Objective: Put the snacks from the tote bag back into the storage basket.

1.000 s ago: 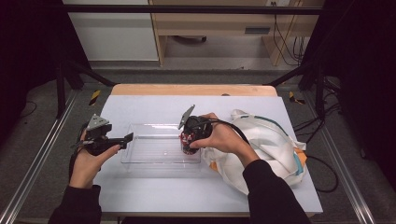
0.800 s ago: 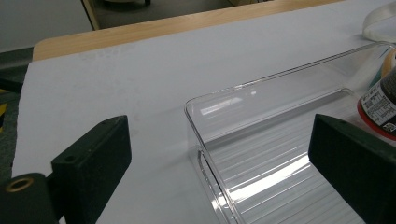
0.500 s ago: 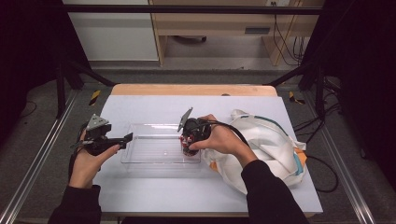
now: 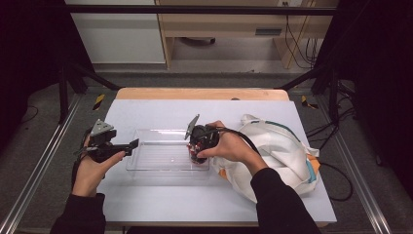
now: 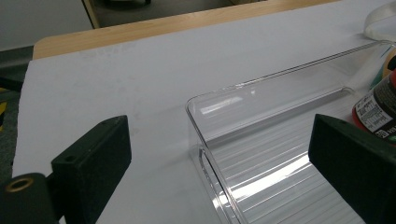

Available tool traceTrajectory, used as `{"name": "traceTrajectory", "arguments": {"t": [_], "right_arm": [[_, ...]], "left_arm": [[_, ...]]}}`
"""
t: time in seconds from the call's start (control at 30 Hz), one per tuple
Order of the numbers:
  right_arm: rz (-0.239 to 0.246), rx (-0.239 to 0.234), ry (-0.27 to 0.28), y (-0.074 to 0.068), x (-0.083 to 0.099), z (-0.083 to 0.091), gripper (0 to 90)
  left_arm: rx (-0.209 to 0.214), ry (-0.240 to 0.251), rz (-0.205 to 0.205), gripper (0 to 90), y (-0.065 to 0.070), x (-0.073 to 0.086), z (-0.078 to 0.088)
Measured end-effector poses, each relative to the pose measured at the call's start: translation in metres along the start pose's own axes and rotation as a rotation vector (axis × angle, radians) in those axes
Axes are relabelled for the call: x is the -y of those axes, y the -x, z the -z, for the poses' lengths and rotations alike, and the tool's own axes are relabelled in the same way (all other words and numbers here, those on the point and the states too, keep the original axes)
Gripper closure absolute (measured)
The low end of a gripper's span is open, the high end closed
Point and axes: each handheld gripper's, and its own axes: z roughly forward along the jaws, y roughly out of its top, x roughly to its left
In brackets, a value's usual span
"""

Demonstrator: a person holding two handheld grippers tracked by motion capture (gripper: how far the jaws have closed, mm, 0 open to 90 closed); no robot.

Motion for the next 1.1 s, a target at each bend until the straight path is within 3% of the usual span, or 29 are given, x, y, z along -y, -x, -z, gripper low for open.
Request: {"name": "traceTrajectory", "arguments": {"t": [0.87,1.1], "right_arm": [[0.013,0.003,-0.031,0.0006,0.0004,-0.0083,23.7],[-0.021,0.005,-0.012,0.0016,0.0004,-0.001,17.7]], "left_arm": [[-0.002,-0.008,0.006,6.0,-0.0029,0.0015,-0.0013],[-0.002,-0.011,0.003,6.0,-0.0026,0.0015,-0.0015]]}}
